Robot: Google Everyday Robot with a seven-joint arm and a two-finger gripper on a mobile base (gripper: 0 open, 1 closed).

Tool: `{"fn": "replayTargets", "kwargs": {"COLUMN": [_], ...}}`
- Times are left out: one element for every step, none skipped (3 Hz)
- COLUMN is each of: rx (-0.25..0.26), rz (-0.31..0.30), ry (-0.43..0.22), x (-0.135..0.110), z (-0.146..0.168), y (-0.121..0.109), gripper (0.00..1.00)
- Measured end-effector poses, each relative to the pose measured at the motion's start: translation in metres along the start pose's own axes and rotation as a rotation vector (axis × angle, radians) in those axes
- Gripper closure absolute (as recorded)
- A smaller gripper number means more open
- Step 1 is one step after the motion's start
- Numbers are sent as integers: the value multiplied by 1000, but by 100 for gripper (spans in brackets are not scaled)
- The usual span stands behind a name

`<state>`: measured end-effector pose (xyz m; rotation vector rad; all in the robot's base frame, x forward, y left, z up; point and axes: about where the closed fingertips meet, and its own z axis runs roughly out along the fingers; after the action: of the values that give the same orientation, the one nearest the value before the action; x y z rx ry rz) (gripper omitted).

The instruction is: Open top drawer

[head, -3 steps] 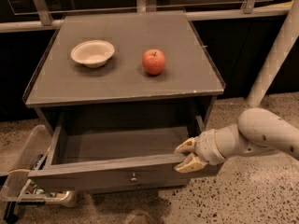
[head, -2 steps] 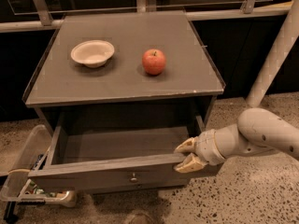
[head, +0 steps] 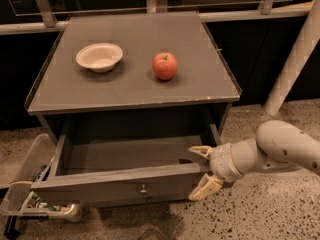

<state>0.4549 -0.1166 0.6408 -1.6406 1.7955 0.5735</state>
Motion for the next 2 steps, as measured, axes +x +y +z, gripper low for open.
{"fn": "replayTargets", "kwargs": {"rx": [-3,-3], "rz": [-11,-11], "ry": [-37,-37], "x": [5,3], "z": [-1,-3], "y": [22,21], "gripper": [100,100]}}
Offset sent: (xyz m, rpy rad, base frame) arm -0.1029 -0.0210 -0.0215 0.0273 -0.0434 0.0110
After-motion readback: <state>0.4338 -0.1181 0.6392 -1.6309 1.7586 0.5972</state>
